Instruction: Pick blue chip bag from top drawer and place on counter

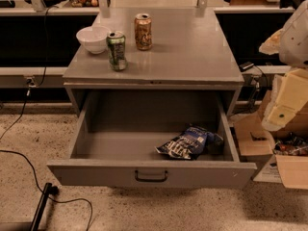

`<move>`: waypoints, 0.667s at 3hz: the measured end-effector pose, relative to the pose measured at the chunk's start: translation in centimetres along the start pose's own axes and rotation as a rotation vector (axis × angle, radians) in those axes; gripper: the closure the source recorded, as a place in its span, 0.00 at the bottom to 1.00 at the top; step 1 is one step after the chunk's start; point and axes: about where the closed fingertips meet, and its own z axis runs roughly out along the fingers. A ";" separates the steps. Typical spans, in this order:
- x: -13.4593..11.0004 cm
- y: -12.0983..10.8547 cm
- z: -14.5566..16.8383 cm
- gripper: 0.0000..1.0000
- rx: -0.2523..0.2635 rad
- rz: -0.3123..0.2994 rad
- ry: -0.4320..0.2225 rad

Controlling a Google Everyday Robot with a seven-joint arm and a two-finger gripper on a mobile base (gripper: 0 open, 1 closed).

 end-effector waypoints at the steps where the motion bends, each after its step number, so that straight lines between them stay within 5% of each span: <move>1: 0.0 0.0 0.0 0.00 0.000 -0.001 0.000; 2: -0.2 0.1 0.1 0.00 -0.002 -0.015 0.007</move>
Offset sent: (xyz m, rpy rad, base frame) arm -0.0006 0.0038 -0.0065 -0.0299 0.0289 0.0341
